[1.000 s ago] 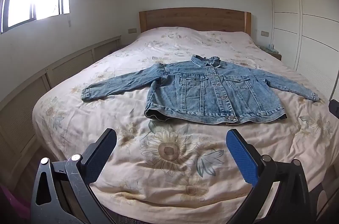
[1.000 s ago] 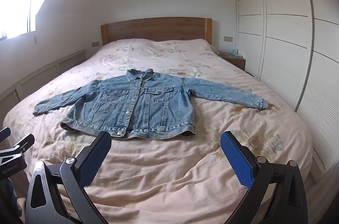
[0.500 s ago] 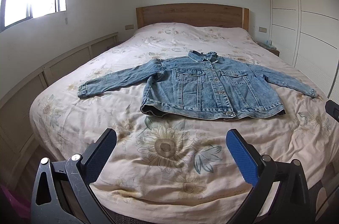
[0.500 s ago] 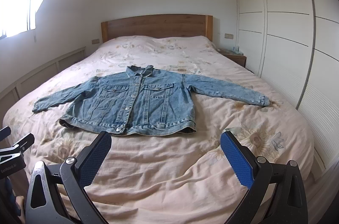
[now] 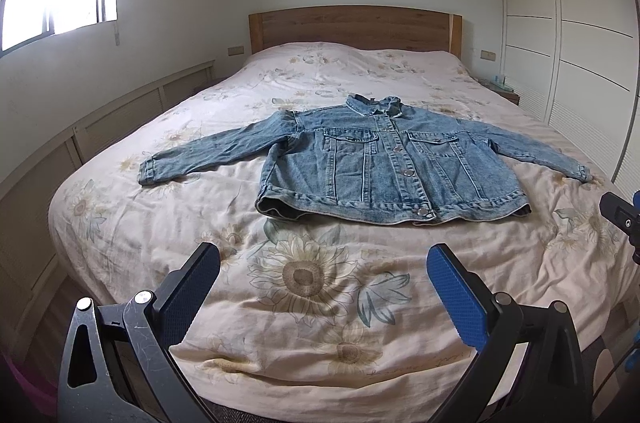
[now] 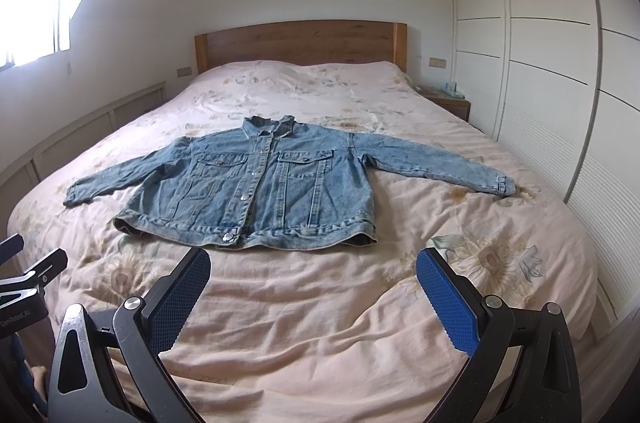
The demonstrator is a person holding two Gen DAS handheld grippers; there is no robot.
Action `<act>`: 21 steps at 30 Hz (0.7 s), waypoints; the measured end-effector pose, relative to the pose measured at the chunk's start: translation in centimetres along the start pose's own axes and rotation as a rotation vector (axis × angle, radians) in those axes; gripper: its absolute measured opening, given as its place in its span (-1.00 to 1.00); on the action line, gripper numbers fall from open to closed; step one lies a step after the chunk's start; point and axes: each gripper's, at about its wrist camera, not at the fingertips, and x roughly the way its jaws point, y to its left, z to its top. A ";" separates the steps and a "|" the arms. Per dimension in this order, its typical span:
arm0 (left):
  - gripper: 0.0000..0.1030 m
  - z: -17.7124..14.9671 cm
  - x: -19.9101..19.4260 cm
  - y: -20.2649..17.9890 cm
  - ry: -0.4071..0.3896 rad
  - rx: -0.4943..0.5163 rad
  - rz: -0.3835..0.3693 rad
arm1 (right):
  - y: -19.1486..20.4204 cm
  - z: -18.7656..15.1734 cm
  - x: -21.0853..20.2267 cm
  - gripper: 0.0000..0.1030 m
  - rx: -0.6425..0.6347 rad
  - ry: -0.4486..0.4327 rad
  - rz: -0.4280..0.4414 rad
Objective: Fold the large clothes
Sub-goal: 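Move both tools toward the spread denim jacket on the bed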
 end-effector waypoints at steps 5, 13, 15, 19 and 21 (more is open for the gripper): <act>0.98 0.0 0.0 -0.1 0.001 0.002 -0.003 | 0.0 -0.1 0.2 1.00 -0.001 0.005 -0.001; 0.98 -0.2 0.3 -0.1 0.008 0.006 -0.010 | -0.1 -0.3 0.5 1.00 0.000 0.019 0.001; 0.98 -0.2 0.3 -0.1 0.009 0.008 -0.014 | -0.1 -0.3 0.5 1.00 0.002 0.020 0.002; 0.98 -0.3 0.5 -0.1 0.015 0.012 -0.021 | -0.1 -0.4 0.8 1.00 0.002 0.025 0.002; 0.98 -0.2 0.5 0.0 0.017 0.012 -0.024 | -0.2 -0.5 0.9 1.00 0.003 0.029 0.001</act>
